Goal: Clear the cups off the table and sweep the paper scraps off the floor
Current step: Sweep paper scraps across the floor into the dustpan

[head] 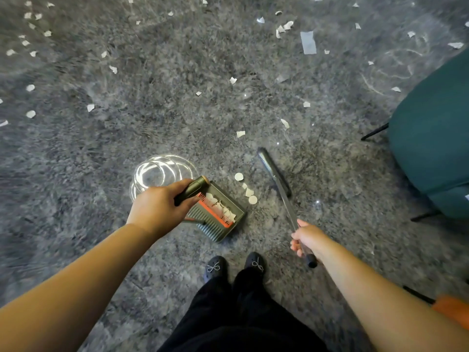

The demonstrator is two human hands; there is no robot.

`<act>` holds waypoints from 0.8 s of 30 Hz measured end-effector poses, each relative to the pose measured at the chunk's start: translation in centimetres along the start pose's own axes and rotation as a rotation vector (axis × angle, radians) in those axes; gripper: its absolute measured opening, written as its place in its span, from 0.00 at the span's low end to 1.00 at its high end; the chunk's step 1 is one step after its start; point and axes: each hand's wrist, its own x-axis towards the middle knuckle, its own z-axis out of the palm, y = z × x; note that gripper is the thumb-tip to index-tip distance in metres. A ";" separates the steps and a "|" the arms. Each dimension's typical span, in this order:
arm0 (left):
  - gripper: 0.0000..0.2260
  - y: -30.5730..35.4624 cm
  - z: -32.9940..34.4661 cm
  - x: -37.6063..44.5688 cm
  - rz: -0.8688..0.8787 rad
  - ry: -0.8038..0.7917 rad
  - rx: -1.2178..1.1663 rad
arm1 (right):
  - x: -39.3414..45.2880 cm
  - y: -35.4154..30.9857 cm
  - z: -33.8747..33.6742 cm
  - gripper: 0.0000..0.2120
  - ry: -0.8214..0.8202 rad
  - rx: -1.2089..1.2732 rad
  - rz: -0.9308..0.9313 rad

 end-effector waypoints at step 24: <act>0.20 1.7 0.7 3.0 0.086 -0.028 0.123 | -3.1 -0.5 2.0 0.27 -0.278 -0.245 -0.097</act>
